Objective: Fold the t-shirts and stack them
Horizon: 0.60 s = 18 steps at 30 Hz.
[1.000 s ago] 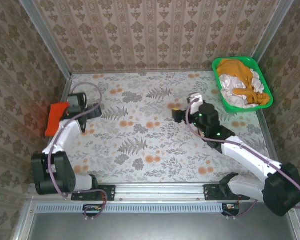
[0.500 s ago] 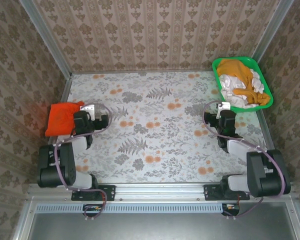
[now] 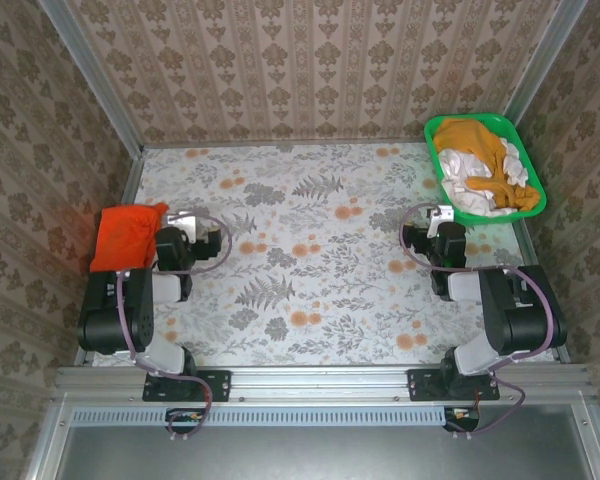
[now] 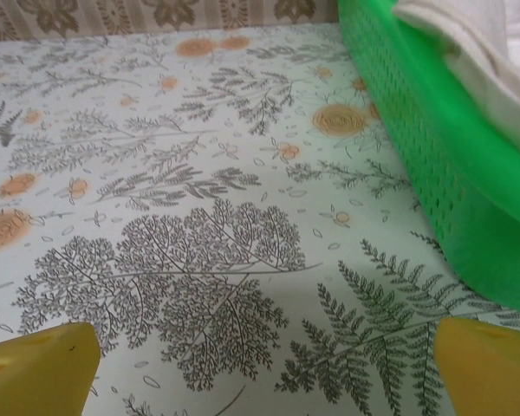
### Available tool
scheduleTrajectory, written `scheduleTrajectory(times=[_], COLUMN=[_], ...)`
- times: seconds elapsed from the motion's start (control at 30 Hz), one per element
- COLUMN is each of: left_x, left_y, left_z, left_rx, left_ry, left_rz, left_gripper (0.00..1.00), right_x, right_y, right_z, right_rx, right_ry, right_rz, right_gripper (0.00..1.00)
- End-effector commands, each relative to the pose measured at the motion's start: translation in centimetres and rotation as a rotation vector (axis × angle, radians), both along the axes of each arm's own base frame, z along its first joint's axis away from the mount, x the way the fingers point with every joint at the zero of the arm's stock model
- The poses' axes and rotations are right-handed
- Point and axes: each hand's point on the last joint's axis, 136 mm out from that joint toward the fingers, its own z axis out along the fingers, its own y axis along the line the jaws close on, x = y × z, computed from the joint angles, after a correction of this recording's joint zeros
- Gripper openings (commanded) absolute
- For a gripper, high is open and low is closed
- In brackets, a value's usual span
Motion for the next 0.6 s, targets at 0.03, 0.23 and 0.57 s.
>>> scheduleTrajectory(times=[0.03,0.23,0.57], left_x=[0.74,0.81,0.79], left_y=[0.15,0.22,0.28], left_z=[1.55,1.62,1.53], left_rx=[0.046,0.041,0.037], left_ry=[-0.056,-0.057,-0.053], left_rz=[0.016,0.018,0.018], left_gripper=[1.0,1.0,1.0], right_x=[0.64,0.63,0.61], right_y=[0.31,0.35,0.33], right_z=[1.11,1.1,1.13], right_rx=[0.008,0.007,-0.003], right_ry=[-0.047,-0.046,-0.047], right_rz=[0.022,0.024,0.017], right_gripper=[1.0,1.0,1.0])
